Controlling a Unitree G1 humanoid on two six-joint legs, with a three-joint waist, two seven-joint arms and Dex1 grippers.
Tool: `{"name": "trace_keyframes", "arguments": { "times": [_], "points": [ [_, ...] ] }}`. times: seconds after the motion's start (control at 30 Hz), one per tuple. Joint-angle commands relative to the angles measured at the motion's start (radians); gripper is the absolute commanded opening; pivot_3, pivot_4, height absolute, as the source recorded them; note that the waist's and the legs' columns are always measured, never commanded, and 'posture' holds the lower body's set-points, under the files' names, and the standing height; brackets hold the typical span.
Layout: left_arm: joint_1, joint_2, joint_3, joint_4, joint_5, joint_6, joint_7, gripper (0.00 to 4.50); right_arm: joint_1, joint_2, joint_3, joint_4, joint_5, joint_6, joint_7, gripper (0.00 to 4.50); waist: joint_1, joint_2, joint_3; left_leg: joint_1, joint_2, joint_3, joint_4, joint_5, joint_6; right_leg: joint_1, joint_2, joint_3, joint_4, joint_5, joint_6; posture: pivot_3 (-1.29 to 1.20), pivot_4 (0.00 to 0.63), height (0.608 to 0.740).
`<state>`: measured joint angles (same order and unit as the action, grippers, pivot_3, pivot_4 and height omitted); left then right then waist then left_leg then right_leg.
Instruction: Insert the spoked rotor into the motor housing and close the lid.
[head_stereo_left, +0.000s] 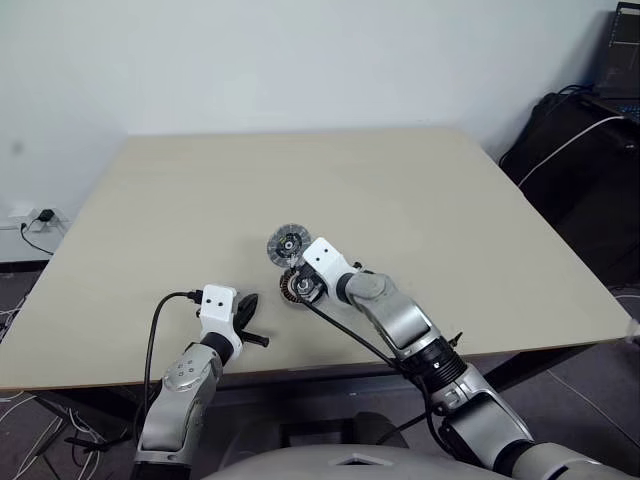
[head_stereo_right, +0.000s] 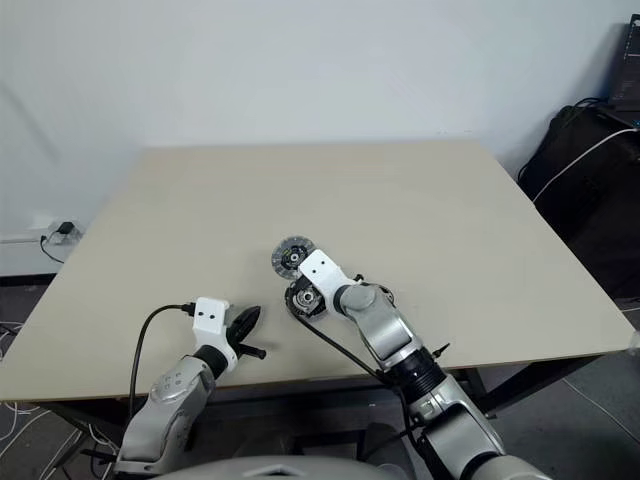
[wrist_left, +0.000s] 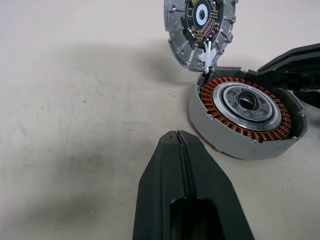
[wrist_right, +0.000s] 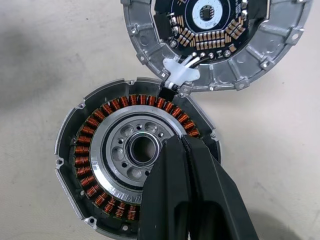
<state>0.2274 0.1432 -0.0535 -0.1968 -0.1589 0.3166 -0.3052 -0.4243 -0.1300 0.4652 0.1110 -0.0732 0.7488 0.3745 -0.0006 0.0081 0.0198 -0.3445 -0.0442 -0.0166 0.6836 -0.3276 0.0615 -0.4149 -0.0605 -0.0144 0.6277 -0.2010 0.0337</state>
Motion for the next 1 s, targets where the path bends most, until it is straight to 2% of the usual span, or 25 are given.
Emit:
{"name": "trace_keyframes", "arguments": {
  "times": [0.03, 0.77, 0.87, 1.0],
  "points": [
    [-0.009, -0.002, -0.007, -0.006, 0.0, -0.015, 0.001, 0.0, -0.035, 0.015, 0.0, 0.004, -0.011, -0.029, 0.01, 0.03, -0.002, 0.0, 0.0, 0.0, 0.0, 0.0, 0.0, 0.0, 0.0, 0.0, 0.0, 0.0, 0.0, 0.0, 0.0, 0.0, 0.0, 0.74],
    [-0.005, -0.004, -0.006, -0.015, -0.001, -0.013, 0.013, 0.0, -0.049, 0.046, -0.005, 0.109, -0.028, -0.067, 0.032, 0.03, -0.011, 0.001, 0.0, 0.0, 0.0, -0.001, 0.0, -0.002, -0.004, 0.0, 0.0, 0.0, 0.0, 0.0, 0.0, 0.0, 0.0, 0.74],
    [-0.006, -0.003, -0.006, -0.014, -0.002, -0.013, 0.013, 0.0, -0.033, 0.048, -0.037, 0.068, -0.014, -0.093, 0.022, 0.03, -0.01, 0.001, 0.0, 0.0, 0.0, -0.001, 0.0, -0.002, -0.004, 0.0, 0.0, 0.0, 0.0, 0.0, 0.0, 0.0, 0.0, 0.74],
    [-0.008, -0.002, -0.007, -0.018, -0.002, -0.016, 0.012, 0.0, 0.017, 0.038, -0.146, -0.077, 0.042, -0.124, 0.011, 0.03, -0.009, 0.001, 0.0, -0.001, 0.0, -0.002, 0.0, -0.002, -0.005, 0.0, 0.0, -0.001, 0.0, 0.002, 0.003, 0.0, 0.0, 0.74]
  ]
}}
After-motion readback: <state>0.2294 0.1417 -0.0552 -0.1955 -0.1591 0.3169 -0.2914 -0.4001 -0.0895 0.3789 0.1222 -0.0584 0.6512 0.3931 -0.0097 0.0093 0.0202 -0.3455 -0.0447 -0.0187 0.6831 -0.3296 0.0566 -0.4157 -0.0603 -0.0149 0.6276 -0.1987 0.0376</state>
